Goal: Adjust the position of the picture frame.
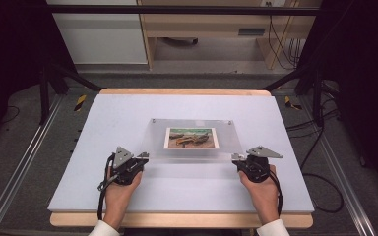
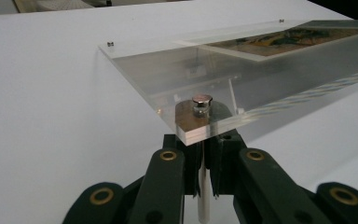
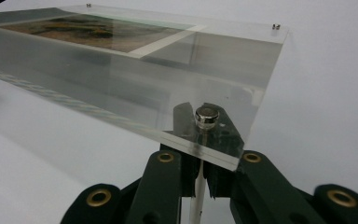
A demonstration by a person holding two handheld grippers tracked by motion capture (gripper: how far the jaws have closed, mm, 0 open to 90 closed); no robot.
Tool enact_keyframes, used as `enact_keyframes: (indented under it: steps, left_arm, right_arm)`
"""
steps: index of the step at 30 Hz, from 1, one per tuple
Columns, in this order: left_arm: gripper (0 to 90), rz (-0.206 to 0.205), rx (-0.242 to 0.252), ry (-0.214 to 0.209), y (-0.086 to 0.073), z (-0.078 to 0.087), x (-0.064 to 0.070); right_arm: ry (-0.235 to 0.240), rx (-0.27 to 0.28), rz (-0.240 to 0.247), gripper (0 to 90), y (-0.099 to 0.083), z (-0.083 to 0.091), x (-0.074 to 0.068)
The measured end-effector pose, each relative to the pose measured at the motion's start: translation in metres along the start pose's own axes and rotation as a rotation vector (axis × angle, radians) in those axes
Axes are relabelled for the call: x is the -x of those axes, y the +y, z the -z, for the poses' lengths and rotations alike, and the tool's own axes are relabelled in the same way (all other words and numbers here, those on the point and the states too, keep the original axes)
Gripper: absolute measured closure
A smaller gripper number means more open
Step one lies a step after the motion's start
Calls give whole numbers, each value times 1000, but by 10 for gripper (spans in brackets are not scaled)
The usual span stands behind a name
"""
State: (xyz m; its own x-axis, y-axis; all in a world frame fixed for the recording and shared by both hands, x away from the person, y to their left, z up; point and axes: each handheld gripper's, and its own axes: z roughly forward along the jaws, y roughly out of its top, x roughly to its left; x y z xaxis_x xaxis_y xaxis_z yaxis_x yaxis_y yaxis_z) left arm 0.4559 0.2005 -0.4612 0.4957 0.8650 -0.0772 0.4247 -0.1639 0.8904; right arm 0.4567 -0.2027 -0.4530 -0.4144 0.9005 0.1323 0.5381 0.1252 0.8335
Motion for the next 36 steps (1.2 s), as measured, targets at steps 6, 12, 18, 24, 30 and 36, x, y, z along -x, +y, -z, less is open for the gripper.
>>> enact_keyframes:
  steps: [6,12,18,24,30,36]
  left_arm:
    - [831,-1,-19,1,-3,-2,0]
    - [831,-4,-36,3,-5,-2,1]
    - [833,-7,-46,5,-6,-3,0]
    - [834,-9,-56,6,-9,-5,0]
    - [833,-13,-66,9,-11,-5,1]
    - [832,-4,-67,6,-12,-6,1]
  right_arm:
    - [2,-21,6,842,-4,-2,0]
    - [4,-35,15,841,-5,-2,0]
    - [0,-51,21,839,-8,-4,-1]
    - [3,-68,25,840,-10,-6,-1]
    - [0,-84,25,840,-11,-8,-1]
    - [-1,-88,24,839,-12,-9,0]
